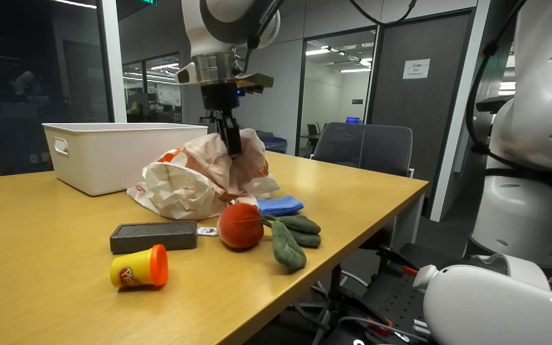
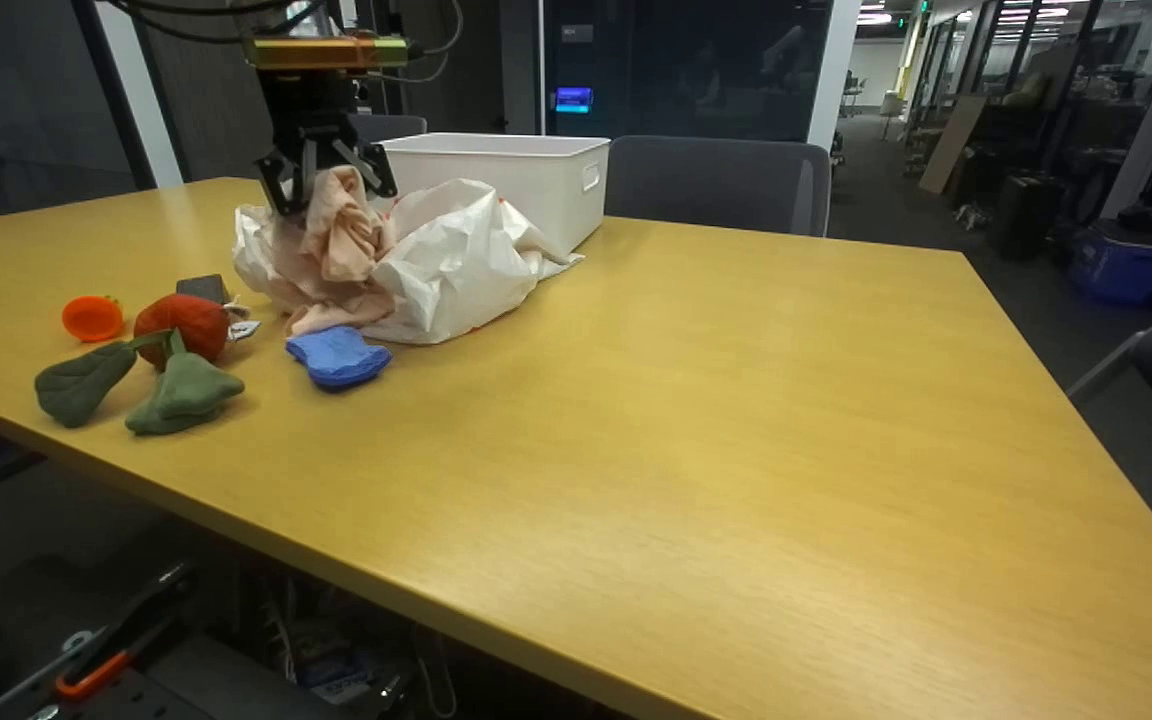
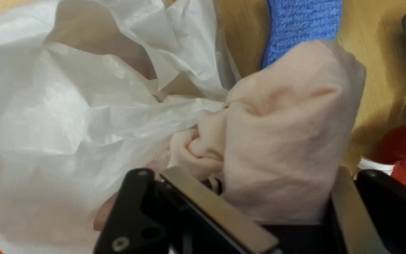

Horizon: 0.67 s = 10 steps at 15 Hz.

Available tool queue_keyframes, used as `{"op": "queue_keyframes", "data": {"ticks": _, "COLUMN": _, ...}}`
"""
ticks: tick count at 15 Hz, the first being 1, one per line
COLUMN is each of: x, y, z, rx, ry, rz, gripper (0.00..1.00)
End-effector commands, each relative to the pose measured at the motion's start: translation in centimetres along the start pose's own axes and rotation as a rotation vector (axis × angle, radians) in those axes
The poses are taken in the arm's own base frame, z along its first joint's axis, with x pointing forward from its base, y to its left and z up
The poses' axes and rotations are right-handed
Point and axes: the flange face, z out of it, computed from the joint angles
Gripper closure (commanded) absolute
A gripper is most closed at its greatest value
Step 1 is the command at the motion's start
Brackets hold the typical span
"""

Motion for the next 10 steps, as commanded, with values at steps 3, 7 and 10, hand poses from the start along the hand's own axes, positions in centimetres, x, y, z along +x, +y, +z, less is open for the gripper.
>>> {"op": "queue_keyframes", "data": {"ticks": 3, "x": 1.9, "y": 2.9, "z": 2.6, "rx": -0.042, "ry": -0.045, "rz": 0.037, "gripper": 0.88}}
{"op": "queue_keyframes", "data": {"ticks": 7, "x": 2.2, "y": 4.1, "z": 3.0, "rx": -0.188, "ry": -0.032, "rz": 0.099, "gripper": 0.88}}
{"op": "queue_keyframes", "data": {"ticks": 10, "x": 1.9, "y": 5.1, "z": 3.8, "rx": -0.297, "ry": -0.024, "rz": 0.169, "gripper": 0.88}}
